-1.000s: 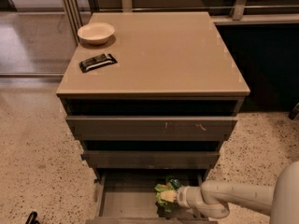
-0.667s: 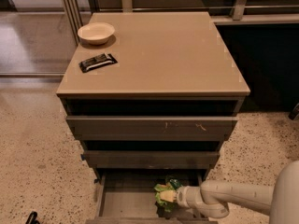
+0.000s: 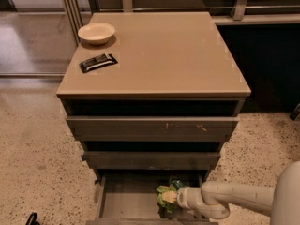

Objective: Place green rice chip bag into bottom drawer

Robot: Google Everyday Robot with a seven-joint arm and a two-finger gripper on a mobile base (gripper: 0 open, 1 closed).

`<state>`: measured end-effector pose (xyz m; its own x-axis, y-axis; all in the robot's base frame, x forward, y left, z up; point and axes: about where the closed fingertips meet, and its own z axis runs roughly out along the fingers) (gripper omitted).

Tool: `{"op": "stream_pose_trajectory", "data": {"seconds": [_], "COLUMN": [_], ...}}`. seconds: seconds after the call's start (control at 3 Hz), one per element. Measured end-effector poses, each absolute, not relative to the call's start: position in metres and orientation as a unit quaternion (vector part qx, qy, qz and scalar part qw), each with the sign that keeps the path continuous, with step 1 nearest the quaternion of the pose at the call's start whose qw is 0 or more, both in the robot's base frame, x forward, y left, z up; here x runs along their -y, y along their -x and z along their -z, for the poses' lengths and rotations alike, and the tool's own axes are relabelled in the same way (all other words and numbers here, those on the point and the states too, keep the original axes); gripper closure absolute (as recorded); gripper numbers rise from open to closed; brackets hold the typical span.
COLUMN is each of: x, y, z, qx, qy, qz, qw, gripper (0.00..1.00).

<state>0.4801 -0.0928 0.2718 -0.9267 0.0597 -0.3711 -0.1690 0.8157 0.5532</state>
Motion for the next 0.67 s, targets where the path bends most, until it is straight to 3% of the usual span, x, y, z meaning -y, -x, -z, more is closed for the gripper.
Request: {"op": "stream_pose_trajectory", "data": {"seconds": [0.33,0.67], "x": [0.0927,0.0927], "y": [-0.4801,-0.4801], "z": [-0.2718,-0.2718], "qx": [-0.934,-0.934], "qy": [0.029,0.029], "qz": [-0.302,-0.302], "qw": [0.189,0.189], "gripper": [0.0,0.0]}}
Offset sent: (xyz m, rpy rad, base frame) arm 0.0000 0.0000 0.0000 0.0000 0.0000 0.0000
